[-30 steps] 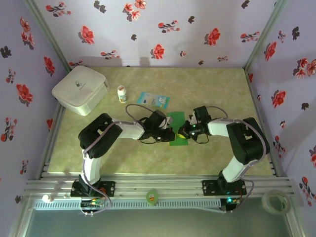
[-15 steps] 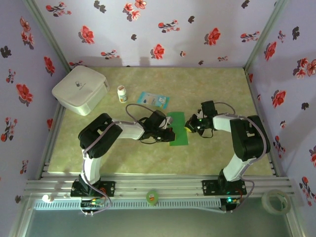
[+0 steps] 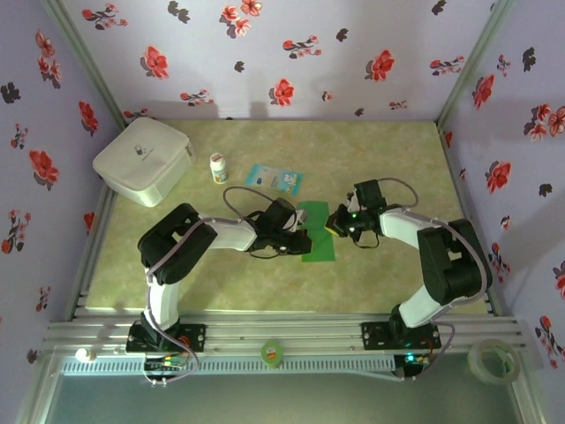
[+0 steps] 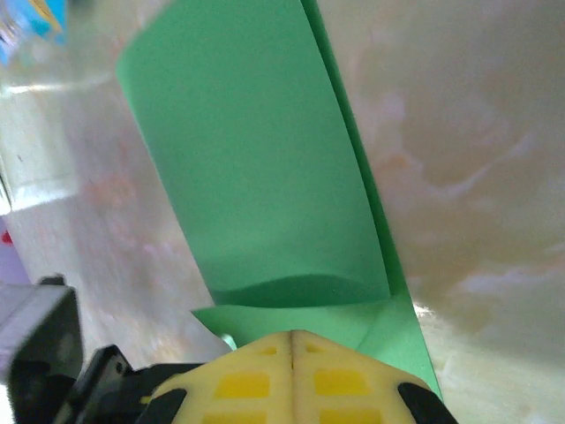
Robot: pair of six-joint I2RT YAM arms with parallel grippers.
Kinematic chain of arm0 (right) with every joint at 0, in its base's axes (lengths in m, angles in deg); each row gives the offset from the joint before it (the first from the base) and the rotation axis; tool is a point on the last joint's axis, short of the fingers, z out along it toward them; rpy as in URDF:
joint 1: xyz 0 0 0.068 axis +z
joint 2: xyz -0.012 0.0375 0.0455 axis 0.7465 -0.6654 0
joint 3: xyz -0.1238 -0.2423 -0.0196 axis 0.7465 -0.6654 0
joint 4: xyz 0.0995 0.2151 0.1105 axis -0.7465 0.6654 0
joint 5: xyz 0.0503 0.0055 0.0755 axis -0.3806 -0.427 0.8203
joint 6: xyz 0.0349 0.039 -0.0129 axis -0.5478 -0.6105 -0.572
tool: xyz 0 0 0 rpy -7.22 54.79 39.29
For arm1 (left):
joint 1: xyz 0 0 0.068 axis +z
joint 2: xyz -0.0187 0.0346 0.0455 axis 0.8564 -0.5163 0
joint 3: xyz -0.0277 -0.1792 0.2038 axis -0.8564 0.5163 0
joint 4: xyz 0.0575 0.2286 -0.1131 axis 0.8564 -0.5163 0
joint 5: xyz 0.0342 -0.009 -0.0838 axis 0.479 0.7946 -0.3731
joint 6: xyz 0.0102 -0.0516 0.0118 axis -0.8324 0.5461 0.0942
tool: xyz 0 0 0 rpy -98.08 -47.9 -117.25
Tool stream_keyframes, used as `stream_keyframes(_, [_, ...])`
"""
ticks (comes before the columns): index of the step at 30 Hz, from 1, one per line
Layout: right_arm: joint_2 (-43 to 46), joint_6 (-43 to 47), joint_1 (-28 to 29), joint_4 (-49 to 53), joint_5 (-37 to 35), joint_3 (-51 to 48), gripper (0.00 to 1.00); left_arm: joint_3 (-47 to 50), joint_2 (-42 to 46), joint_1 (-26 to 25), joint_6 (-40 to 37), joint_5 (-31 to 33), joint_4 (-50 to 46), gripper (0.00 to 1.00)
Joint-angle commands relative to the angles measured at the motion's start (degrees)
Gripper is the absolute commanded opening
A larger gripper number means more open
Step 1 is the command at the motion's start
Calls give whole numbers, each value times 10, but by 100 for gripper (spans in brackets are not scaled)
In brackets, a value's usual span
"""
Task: Fold a paper plane with a square sheet of paper (pick it up from the middle)
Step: Fold the triangle a second time at the center of the table.
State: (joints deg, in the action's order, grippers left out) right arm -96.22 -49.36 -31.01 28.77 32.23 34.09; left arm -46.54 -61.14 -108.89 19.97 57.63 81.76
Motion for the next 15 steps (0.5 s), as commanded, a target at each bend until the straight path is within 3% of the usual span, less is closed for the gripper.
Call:
stream_keyframes(1, [-30, -17, -1, -21, 9, -8, 0, 22, -4, -4, -14, 24, -84, 0])
stream_keyframes(15, [-46, 10, -14, 41, -49, -5, 0, -8, 17, -5, -13, 29, -92, 0])
